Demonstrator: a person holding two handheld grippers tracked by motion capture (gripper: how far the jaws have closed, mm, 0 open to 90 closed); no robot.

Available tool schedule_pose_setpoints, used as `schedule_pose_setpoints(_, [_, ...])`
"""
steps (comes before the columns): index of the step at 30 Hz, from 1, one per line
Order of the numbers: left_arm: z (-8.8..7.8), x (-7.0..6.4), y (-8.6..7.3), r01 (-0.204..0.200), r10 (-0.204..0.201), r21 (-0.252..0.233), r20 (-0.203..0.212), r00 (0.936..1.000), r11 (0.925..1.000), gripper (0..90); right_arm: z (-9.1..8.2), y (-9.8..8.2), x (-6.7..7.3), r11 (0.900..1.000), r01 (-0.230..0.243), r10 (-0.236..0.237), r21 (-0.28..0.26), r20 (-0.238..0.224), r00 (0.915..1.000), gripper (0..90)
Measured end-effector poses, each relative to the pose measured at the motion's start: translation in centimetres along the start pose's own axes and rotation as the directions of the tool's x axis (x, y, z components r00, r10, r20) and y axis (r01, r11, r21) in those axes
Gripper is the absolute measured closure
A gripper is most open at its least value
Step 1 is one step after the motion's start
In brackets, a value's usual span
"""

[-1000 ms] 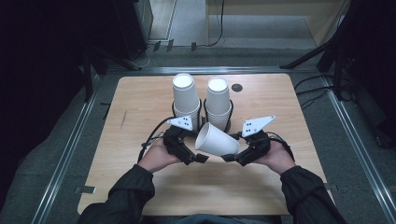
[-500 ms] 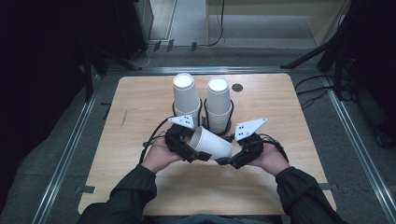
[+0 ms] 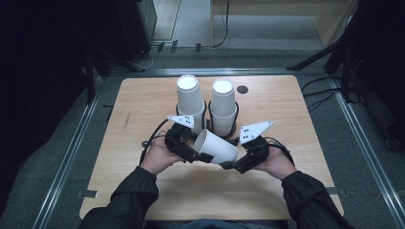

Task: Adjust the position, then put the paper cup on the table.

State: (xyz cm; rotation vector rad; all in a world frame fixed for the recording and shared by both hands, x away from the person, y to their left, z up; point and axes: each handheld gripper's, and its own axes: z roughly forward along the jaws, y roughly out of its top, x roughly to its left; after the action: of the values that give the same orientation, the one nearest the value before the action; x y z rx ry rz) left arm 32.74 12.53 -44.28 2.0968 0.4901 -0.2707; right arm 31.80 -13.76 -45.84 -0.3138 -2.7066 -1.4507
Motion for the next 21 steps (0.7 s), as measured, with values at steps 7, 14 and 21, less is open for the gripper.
schedule_pose_setpoints(7, [-1.2,0.2,-0.1,0.012,-0.012,-0.017,-0.027,0.9996,0.9998,18.4,-0.1,-0.2,-0.2,0.999,-0.040,0.039,0.028,0.004,0.9992,15.1])
schedule_pose_setpoints(14, [-2.8,0.6,-0.3,0.004,-0.004,0.009,-0.085,0.9963,1.0000,18.4,-0.8,-0.8,-0.8,0.996,-0.068,0.066,0.064,0.033,0.9973,14.1])
schedule_pose_setpoints(21, [-2.1,0.5,-0.3,-0.043,0.072,0.160,-0.177,0.9816,0.9863,18.2,-0.9,-1.3,-1.4,0.991,-0.083,0.076,0.103,0.072,0.9945,14.4])
